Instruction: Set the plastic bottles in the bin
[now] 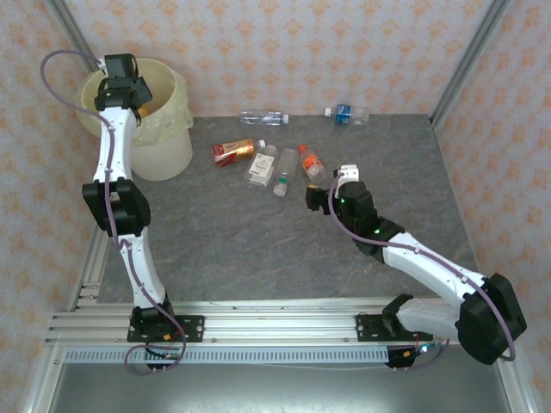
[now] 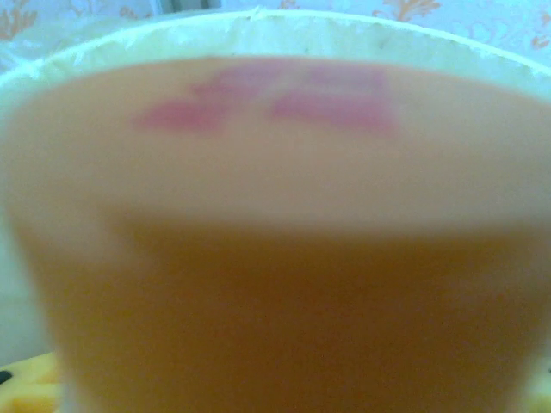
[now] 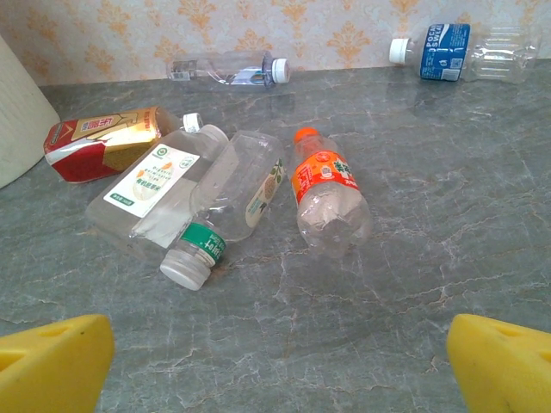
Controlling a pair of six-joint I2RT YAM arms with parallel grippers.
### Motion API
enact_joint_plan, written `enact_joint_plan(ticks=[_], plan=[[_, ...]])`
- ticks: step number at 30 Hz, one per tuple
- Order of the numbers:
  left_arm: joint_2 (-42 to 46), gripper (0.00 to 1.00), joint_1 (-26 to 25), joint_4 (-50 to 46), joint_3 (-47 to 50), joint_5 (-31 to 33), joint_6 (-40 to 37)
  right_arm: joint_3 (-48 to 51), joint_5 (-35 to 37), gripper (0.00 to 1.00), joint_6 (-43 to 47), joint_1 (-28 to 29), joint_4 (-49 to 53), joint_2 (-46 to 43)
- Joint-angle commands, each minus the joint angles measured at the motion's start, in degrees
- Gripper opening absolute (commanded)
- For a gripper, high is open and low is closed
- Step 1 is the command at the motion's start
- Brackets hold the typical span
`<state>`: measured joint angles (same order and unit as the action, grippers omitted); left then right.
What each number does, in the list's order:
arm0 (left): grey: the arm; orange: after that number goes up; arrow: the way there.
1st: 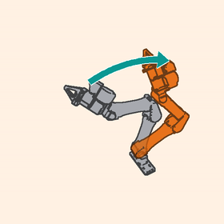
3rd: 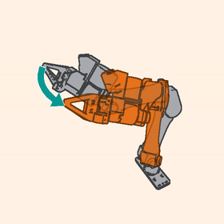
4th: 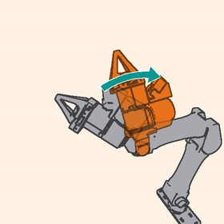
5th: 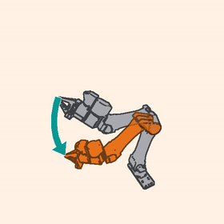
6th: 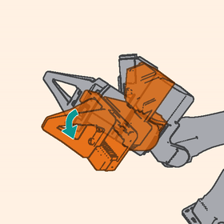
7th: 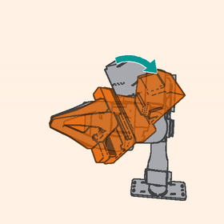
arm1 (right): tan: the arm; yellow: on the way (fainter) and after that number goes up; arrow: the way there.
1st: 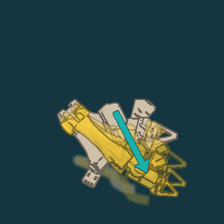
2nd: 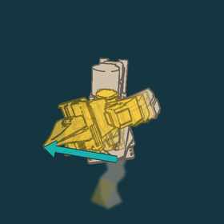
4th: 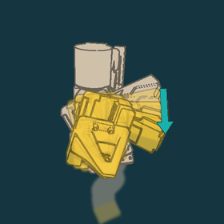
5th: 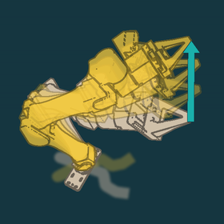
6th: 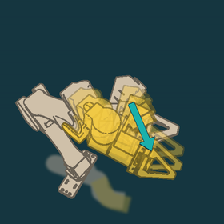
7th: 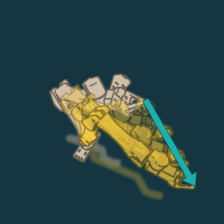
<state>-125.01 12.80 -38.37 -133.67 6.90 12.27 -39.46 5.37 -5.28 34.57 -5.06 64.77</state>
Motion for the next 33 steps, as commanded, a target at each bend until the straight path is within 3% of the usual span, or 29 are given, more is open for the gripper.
enact_joint_plan(ticks=[1, 10, 18, 23, 28, 33], plan=[[-1.5, 0.72, 0.7, -4.8, -1.9, 3.5, 4.6, -0.6, 1.8, 0.99, 0.3, -0.2, 1.0, -1.4], [-2.1, 0.86, 0.6, -10.1, -8.1, 4.3, 7.9, -0.7, 2.2, 0.99, 0.2, -0.4, 0.7, -1.3], [0.4, 0.91, 0.5, -10.8, -8.4, 1.2, 8.4, -0.2, 4.1, 0.99, -1.7, -0.4, 0.6, -1.3], [1.7, 1.00, 0.1, -10.9, -8.3, 0.3, 9.7, 0.1, 4.7, 0.99, -2.6, -0.7, -0.3, -1.5], [3.0, 1.00, -0.5, -10.7, -8.3, 1.2, 10.7, 0.0, 4.4, 0.99, -3.0, -0.9, -0.5, -1.5], [5.4, 1.00, -1.0, -10.3, -8.0, -2.0, 11.8, 0.1, 4.5, 0.99, -3.1, -1.1, -0.5, -1.7]])
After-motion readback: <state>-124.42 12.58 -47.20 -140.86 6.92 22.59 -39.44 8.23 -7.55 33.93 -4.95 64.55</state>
